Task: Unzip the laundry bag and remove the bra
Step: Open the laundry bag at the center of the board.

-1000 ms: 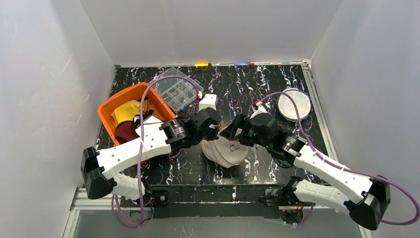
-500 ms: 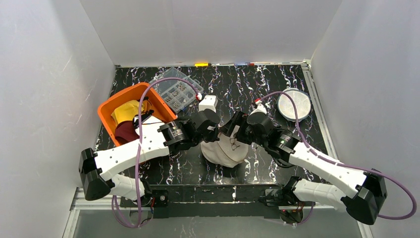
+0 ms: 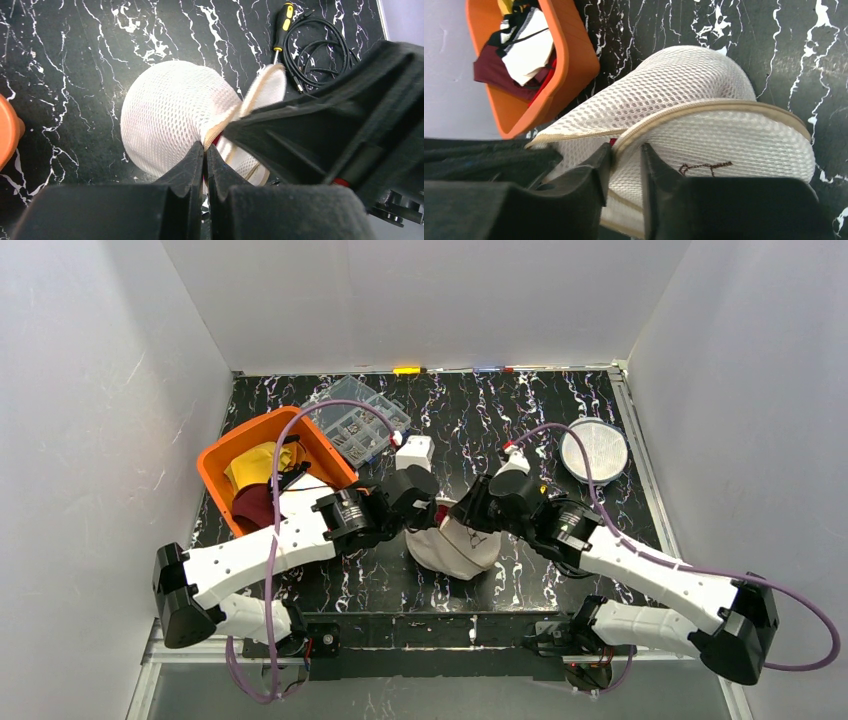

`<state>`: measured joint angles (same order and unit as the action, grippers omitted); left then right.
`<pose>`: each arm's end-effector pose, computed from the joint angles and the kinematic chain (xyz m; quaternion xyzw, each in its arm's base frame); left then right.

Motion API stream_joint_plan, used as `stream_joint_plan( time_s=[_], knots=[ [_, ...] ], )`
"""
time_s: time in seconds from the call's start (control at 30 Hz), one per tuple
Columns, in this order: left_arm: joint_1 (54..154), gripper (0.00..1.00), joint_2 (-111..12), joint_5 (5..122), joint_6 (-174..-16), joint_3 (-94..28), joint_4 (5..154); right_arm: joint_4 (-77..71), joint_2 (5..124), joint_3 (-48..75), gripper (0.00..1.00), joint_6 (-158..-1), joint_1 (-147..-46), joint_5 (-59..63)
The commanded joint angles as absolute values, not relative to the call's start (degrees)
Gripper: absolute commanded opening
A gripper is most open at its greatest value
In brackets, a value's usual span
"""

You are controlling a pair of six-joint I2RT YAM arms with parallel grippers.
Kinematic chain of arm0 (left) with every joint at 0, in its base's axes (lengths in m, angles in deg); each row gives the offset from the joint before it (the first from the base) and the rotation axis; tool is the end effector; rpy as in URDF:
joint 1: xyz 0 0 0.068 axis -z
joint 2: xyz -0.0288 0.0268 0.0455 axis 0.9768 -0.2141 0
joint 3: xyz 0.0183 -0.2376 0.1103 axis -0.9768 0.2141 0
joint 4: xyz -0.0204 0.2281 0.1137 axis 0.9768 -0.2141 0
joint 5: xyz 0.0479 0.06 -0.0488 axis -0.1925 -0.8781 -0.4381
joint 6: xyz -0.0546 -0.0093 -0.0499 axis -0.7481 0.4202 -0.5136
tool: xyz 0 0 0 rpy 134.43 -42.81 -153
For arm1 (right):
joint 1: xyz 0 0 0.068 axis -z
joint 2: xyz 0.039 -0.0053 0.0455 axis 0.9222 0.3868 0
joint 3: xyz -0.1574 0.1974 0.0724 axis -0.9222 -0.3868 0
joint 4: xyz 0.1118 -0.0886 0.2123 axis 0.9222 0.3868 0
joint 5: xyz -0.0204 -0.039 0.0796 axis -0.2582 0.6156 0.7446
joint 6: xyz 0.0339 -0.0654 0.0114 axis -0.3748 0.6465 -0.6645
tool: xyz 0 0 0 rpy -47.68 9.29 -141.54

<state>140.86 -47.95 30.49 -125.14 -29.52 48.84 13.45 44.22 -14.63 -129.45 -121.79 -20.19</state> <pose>0.1590 -0.2572 0.3232 0.0589 0.8649 -0.2526 0.4297 0.1630 0.2016 0.2696 0.0806 0.8593 0.3444 0.3695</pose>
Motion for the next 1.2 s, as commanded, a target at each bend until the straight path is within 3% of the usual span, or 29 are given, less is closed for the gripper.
stream_joint_plan(
  time_s=[0.0,0.1,0.17,0.67,1.03,1.13,1.17],
  knots=[
    [141.09,0.00,-43.61,24.86,-124.76,-28.28,48.10,19.68,39.26,-12.06,0.25,-126.71,-122.27,-22.89],
    [141.03,0.00,-42.39,23.87,-124.56,-27.67,48.09,24.13,35.96,-12.06,0.05,-125.72,-122.27,-24.57],
    [141.03,0.00,-41.95,23.42,-124.38,-27.30,47.96,26.82,33.09,-12.09,0.01,-125.35,-122.27,-25.53],
    [139.31,0.00,-38.70,21.87,-125.94,-21.91,48.71,49.27,12.15,-12.84,0.01,-125.27,-122.27,-37.74],
    [136.79,0.00,-37.62,30.41,-128.82,-10.98,63.17,50.80,10.21,-15.33,0.01,-125.42,-122.31,-46.64],
    [135.58,0.00,-37.84,30.74,-130.39,-9.53,63.04,49.93,12.21,-15.33,0.13,-125.36,-122.35,-48.56],
    [135.00,0.00,-37.80,30.99,-130.81,-9.29,62.47,49.77,12.70,-15.09,0.23,-125.36,-122.35,-49.37]
  ],
)
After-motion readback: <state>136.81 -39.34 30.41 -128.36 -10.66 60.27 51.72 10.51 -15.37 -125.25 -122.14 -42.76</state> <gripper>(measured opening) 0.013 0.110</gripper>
